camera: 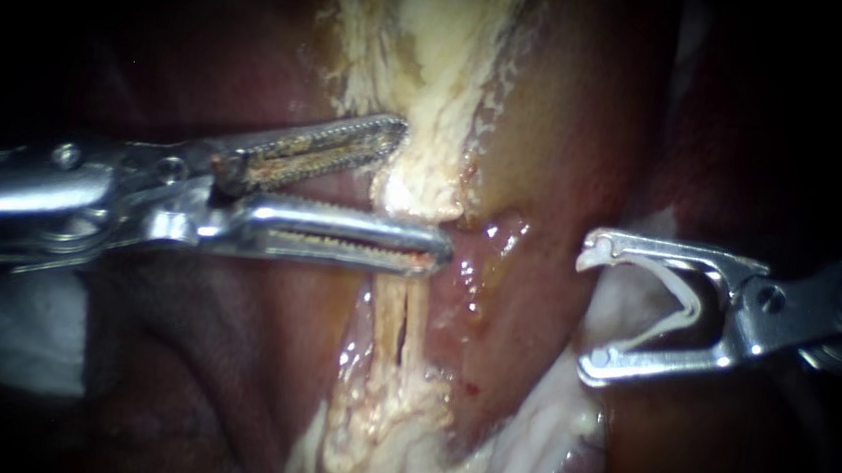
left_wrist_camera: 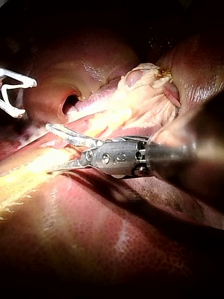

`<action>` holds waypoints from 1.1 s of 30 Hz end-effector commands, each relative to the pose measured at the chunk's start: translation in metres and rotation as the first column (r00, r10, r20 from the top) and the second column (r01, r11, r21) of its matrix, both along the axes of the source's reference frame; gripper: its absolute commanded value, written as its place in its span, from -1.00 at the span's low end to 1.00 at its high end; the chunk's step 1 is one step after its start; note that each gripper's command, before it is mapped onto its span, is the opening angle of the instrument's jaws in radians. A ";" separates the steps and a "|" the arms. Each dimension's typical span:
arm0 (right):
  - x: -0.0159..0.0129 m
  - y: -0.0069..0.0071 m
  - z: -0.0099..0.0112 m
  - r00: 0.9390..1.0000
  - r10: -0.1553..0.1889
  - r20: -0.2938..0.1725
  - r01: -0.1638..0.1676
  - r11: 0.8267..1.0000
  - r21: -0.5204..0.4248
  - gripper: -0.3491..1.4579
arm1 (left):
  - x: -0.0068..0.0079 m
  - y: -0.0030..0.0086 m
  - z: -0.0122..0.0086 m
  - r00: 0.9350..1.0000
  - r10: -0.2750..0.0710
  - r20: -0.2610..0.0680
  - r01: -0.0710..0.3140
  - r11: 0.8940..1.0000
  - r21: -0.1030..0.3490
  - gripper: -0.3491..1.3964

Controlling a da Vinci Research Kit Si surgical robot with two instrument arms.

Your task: Grabbing gallbladder

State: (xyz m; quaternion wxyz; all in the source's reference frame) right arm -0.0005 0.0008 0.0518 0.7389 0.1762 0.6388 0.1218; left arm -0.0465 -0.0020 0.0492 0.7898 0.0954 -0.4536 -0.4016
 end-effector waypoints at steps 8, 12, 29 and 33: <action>0.0000 0.0000 -0.0001 1.000 0.000 0.000 0.000 1.000 0.000 0.03 | 0.0012 -0.0003 0.0000 0.997 -0.043 -0.062 0.044 0.999 0.018 -0.08; 0.0000 0.0000 -0.0001 1.000 0.000 -0.001 0.000 1.000 0.000 0.03 | 0.0011 -0.0001 0.0004 0.994 -0.064 -0.085 0.066 0.998 0.021 -0.12; 0.0000 -0.0001 -0.0003 1.000 -0.001 -0.001 0.001 1.000 0.000 0.03 | 0.0021 0.0012 0.0026 0.981 -0.122 -0.153 0.138 0.985 0.102 -1.00; 0.0000 -0.0001 -0.0004 1.000 -0.001 -0.001 0.001 1.000 0.000 0.03 | 0.0025 0.0012 0.0026 0.977 -0.126 -0.173 0.149 0.981 0.127 -1.00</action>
